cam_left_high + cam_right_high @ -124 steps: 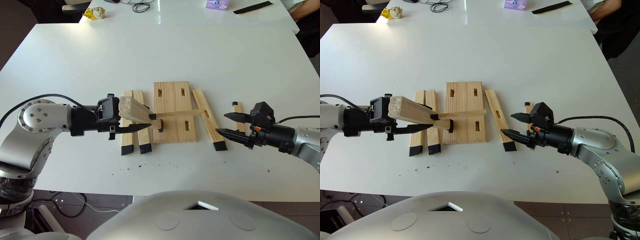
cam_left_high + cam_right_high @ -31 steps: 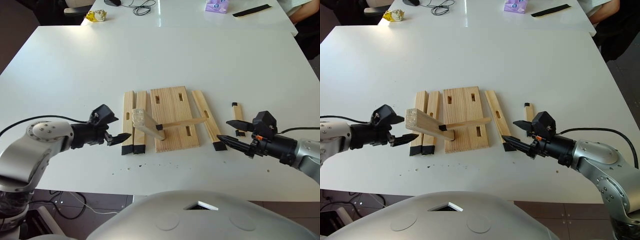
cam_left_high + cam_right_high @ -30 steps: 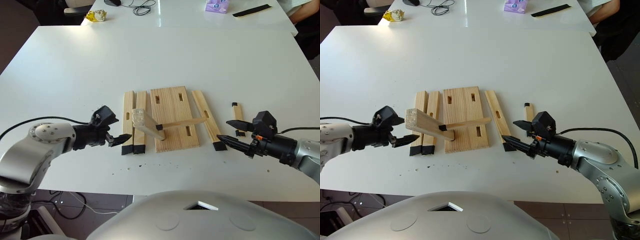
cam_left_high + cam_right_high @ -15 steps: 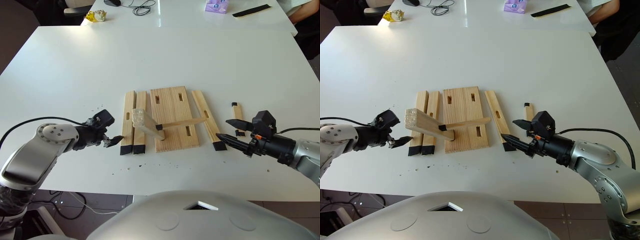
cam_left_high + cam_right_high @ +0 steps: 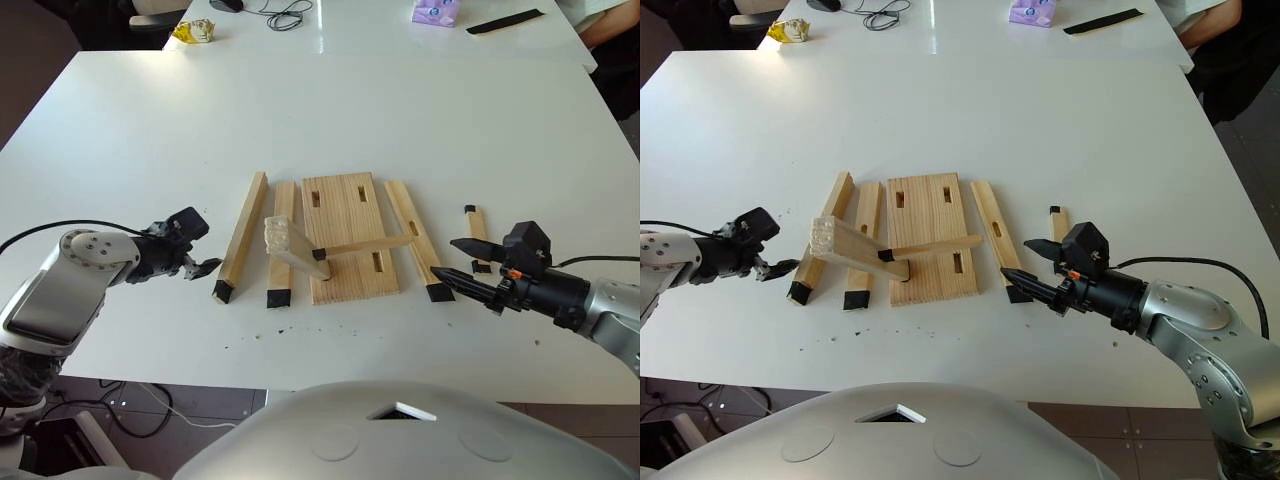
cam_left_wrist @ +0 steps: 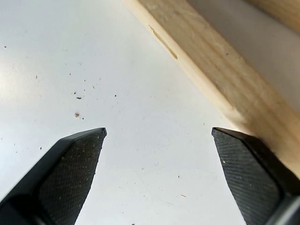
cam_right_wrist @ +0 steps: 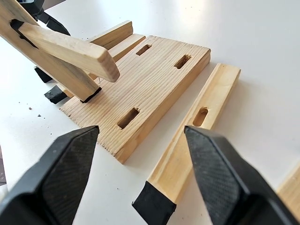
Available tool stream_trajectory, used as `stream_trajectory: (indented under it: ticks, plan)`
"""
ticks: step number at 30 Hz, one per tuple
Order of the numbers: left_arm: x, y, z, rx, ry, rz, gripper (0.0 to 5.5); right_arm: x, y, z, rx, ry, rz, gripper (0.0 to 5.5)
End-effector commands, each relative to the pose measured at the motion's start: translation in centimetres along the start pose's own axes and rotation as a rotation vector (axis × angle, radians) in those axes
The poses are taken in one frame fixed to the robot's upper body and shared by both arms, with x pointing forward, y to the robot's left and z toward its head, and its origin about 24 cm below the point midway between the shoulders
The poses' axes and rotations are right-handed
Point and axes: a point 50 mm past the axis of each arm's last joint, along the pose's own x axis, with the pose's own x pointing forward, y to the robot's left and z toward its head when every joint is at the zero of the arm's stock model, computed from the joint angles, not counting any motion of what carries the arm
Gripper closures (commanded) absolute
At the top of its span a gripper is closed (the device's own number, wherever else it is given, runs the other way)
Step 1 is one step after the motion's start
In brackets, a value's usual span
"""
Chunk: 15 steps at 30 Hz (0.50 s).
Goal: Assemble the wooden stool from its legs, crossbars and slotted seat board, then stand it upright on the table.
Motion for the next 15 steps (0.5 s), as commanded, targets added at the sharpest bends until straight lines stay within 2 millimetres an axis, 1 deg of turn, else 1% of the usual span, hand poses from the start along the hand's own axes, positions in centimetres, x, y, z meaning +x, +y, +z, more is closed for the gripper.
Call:
stream_trajectory:
  ticks: [1,6,11,15]
  plan:
    - [-0.2,-0.3,1.2,0.0,-0.04,-0.012,1.3,0.1,0.1,0.2,-0.014,-0.002,0.003,2.14]
    - [-0.2,-1.0,1.6,-0.003,-0.058,-0.032,1.3,0.1,-0.1,0.3,-0.019,-0.002,0.003,2.14]
    - [-0.3,-1.2,2.6,-0.018,-0.087,-0.038,1.3,0.2,-0.1,0.4,-0.022,-0.004,0.005,2.14]
    - [-0.9,-0.9,2.1,-0.092,-0.056,-0.061,1.3,0.1,0.1,0.3,-0.019,-0.008,0.0,2.14]
